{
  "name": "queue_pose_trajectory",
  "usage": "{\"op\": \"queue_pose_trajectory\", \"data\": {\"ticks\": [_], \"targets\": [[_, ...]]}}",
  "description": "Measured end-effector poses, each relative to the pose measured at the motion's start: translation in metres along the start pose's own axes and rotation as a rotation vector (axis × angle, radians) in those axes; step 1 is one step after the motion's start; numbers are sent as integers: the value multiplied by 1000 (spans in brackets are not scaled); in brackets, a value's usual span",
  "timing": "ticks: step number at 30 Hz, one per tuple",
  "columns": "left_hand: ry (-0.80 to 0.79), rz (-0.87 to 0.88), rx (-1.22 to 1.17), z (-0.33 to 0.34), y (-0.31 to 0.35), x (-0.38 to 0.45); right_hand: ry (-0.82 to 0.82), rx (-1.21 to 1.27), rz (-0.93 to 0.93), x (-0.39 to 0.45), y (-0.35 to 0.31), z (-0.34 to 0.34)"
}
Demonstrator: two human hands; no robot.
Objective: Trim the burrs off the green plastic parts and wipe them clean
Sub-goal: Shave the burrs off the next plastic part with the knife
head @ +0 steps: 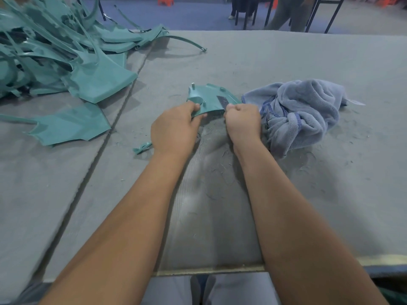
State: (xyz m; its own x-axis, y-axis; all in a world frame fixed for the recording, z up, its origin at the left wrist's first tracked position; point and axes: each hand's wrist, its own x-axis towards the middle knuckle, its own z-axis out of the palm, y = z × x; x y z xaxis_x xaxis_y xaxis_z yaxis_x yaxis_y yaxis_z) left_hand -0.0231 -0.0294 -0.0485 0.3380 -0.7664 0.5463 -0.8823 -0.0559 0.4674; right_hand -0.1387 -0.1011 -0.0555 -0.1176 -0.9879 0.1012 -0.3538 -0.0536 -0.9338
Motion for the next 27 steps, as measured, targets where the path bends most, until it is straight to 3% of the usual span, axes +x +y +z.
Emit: {"op": "queue_pose_trajectory", "data": {"ticks": [2,6,8,11,15,27], "targets": [[14,-28,-31,0,1,0,-3,39,-18,-1,-1,-1],[60,-40,-58,-4,-1,1,25,465,84,-3,-8,-15],[81,-38,-61,-7,0,2,36,562,75,-9,-14,-18],[94,-6,16,-14,-3,5,-8,517,-31,-18,-21,-18],[78,-48,136,-23,-10,7,-8,265,-141,-20,-17,-15],[38,-44,171,-19,-10,7,-63,378,134,-11,-21,-21]]}}
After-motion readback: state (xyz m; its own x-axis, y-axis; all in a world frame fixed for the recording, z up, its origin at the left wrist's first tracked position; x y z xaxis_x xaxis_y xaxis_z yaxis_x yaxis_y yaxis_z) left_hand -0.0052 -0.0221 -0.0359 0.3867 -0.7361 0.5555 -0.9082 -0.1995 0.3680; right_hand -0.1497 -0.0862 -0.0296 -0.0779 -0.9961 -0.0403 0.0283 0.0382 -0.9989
